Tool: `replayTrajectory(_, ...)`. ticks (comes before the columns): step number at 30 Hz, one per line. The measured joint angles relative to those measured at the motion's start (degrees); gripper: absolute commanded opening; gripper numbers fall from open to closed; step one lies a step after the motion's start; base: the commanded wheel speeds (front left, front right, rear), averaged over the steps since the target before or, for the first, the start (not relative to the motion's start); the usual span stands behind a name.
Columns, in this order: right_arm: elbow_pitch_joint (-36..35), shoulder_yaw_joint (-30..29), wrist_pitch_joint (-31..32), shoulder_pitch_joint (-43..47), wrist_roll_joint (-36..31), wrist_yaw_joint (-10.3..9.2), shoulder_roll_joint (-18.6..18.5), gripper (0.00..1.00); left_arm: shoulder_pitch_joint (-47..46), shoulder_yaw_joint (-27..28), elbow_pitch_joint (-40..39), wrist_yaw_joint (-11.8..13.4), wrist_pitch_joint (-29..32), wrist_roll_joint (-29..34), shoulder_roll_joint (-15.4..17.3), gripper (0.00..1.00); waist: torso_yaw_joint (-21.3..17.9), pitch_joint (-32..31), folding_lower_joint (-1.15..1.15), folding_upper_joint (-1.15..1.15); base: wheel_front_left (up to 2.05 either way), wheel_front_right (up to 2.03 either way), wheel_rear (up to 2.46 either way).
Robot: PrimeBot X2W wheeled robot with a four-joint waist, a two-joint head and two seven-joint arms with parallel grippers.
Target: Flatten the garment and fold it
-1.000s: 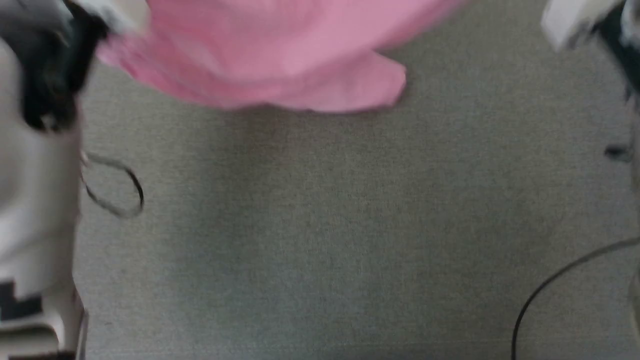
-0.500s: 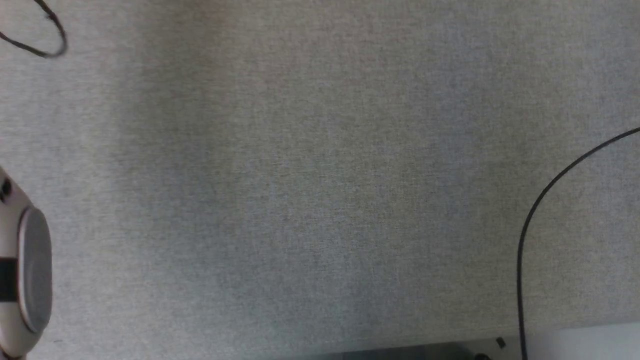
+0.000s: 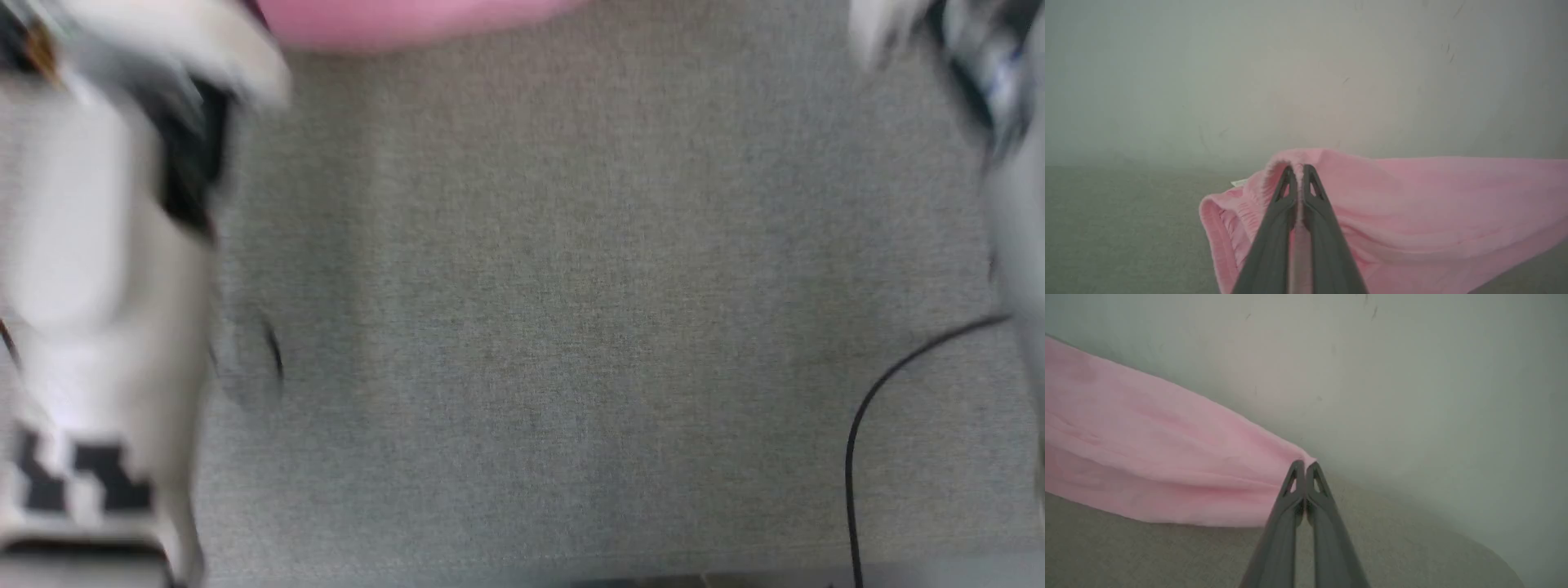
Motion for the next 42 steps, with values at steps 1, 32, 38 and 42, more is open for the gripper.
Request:
replayTrajectory(1, -0.7, 0.77, 0.67, 3.51, 1.38, 0.01, -0.94, 0.0, 3.39, -0.36, 0.05, -0.34, 0.03, -0.55, -0.51, 0.0, 0.15, -0.78, -0.01, 0.0, 0.0, 0.0, 0.0)
replayTrajectory(32, -44.13, -19.73, 29.39, 76.36, 8.48, 0.0, 1.78, 0.0, 66.64, -5.12, -34.29, 5.92, 17.56, -12.66, -0.76, 0.0, 4.01, -20.84, -0.01, 0.0, 0.0, 0.0, 0.0)
replayTrajectory(38, -45.19, -17.7, 25.82, 65.32, 7.4, -0.01, -1.44, 0.0, 60.54, -5.09, -35.37, 6.0, 15.85, -12.77, -3.07, 0.0, 5.23, -19.78, 0.0, 0.0, 0.0, 0.0, 0.0)
replayTrajectory(42, -38.04, -14.32, 22.14, 50.66, 7.53, -0.01, -4.52, 0.0, 52.16, -5.34, -32.48, 7.64, 15.58, -10.76, -4.83, 0.0, 6.22, -17.54, 0.0, 0.0, 0.0, 0.0, 0.0)
